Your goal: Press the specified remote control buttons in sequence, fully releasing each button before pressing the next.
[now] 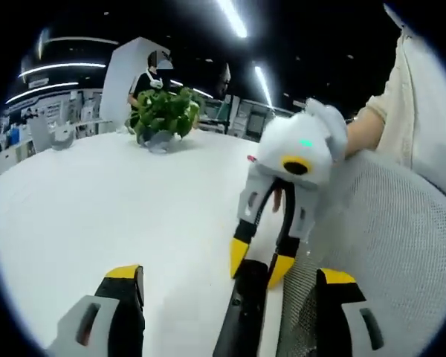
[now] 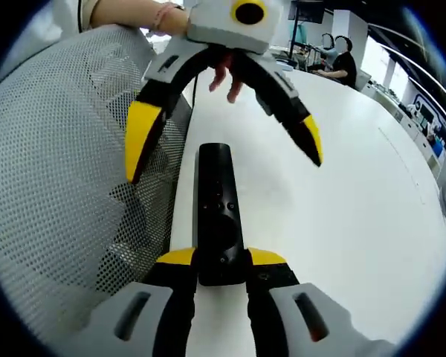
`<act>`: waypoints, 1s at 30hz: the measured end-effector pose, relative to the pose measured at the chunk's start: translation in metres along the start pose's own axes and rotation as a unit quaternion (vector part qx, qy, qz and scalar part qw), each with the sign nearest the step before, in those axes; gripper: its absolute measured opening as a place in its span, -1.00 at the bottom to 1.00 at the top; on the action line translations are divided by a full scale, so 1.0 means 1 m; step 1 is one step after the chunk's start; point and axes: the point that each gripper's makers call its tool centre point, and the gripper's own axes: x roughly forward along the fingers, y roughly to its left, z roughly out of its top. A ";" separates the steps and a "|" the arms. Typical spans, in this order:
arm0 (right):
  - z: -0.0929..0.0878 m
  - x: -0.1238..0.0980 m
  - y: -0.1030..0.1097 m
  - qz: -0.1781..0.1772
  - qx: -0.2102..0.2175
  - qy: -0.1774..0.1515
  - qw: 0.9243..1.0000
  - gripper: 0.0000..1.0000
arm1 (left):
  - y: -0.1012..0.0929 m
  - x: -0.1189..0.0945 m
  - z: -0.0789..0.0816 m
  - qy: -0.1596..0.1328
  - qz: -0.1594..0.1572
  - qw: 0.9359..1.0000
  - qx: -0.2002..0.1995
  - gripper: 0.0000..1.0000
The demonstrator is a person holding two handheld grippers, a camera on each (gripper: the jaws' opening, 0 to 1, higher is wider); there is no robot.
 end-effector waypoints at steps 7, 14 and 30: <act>0.000 -0.001 0.000 0.000 -0.001 -0.001 1.000 -0.50 | 0.030 -0.041 0.058 -0.073 0.088 0.993 0.038 1.00; 0.001 0.000 0.000 0.000 0.001 -0.003 1.000 -0.50 | 0.038 -0.092 0.095 -0.116 0.171 0.976 0.061 1.00; 0.001 -0.001 0.000 0.000 0.002 -0.005 1.000 -0.50 | 0.008 -0.187 0.097 -0.226 0.350 0.909 0.020 1.00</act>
